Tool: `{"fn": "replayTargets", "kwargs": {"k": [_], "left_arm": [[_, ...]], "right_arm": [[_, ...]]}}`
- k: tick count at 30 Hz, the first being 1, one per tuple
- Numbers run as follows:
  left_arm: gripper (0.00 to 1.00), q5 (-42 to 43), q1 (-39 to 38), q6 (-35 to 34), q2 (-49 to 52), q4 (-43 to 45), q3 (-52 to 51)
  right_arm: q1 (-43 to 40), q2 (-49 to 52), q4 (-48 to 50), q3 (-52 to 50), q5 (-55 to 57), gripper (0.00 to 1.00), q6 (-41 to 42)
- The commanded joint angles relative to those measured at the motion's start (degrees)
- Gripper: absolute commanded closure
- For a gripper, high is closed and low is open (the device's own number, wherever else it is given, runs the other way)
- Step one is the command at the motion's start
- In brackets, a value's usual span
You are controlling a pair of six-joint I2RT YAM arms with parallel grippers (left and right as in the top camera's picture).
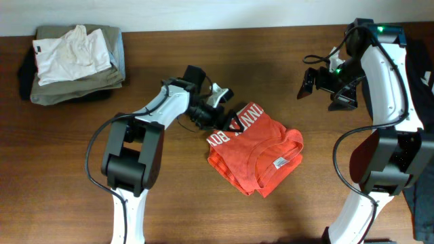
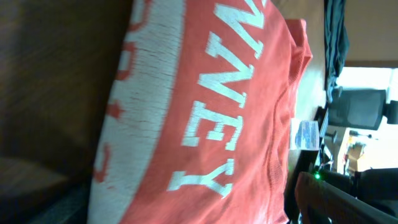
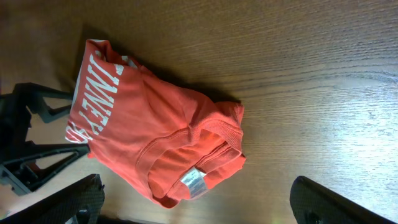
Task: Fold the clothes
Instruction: 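Grasp the folded orange shirt with the left gripper and slide it left, then lift the orange shirt with the left gripper onto the top-left clothes stack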
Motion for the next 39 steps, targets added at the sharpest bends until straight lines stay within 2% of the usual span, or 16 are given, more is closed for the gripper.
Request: {"fn": "replayTargets", "kwargs": {"k": [1,3,4,5,7,8,9,12,16,19,20,21,22,26,35,39], "left_arm": [[0.10,1.9,-2.0,1.6,1.5,-0.1,-0.1],[0.29,1.8,-3.0,1.5,1.5,1.1,-0.1],[0.46,1.8,-3.1,1.5,1.5,2.0,-0.1],[0.78,1.4,-3.1,1.4,1.5,3.0,-0.1],[0.81,-1.1,-2.7,-2.7,1.5,4.5,-0.1],[0.86,-7.0,-1.6,-8.6,1.5,5.8,0.0],[0.91,-10.5,-0.2,-11.1,1.5,6.8,0.1],[0.98,-11.3,5.8,-11.3,1.5,10.8,0.1],[0.99,-14.2,16.3,-11.2,1.5,15.0,0.1],[0.97,-15.1,22.8,-11.3,1.5,14.8,0.0],[0.77,-15.1,24.9,-11.3,1.5,14.1,0.0],[0.49,-15.2,26.4,-12.2,1.5,13.4,0.0],[0.03,-15.2,27.5,-12.3,1.5,13.0,0.0],[0.01,-17.7,28.8,-12.3,1.5,17.5,0.0],[0.01,0.1,22.1,-10.6,10.5,29.7,0.0],[0.01,-0.1,20.2,-9.4,12.7,24.8,0.0]], "right_arm": [[0.2,-1.3,-1.0,0.7,-0.9,0.01,-2.3],[0.2,-1.3,-1.6,0.7,-0.9,0.01,-2.3],[0.2,-1.3,-1.8,0.7,-0.9,0.01,-2.3],[0.2,-1.3,-2.0,0.7,-0.9,0.01,-2.3],[0.2,-1.3,-2.3,0.7,-0.8,0.01,-2.3],[0.2,-1.3,-2.6,0.7,-0.4,0.01,-2.4],[0.2,-1.3,-3.0,0.7,0.0,0.01,-2.4],[0.2,-1.3,-3.8,0.7,1.0,0.01,-3.6],[0.2,-1.3,-3.8,0.7,1.0,0.01,-3.6],[0.2,-1.3,-3.8,0.7,1.0,0.01,-3.6],[0.2,-1.3,-3.8,0.7,1.0,0.01,-3.6],[0.2,-1.3,-3.8,0.7,1.0,0.01,-3.6],[0.2,-1.3,-3.8,0.7,1.0,0.02,-3.6],[0.2,-1.3,-3.8,0.7,1.0,0.01,-3.6],[0.2,-1.3,-4.2,0.7,0.8,0.01,-3.5],[0.2,-1.3,-4.4,0.7,0.8,0.02,-3.5]]}}
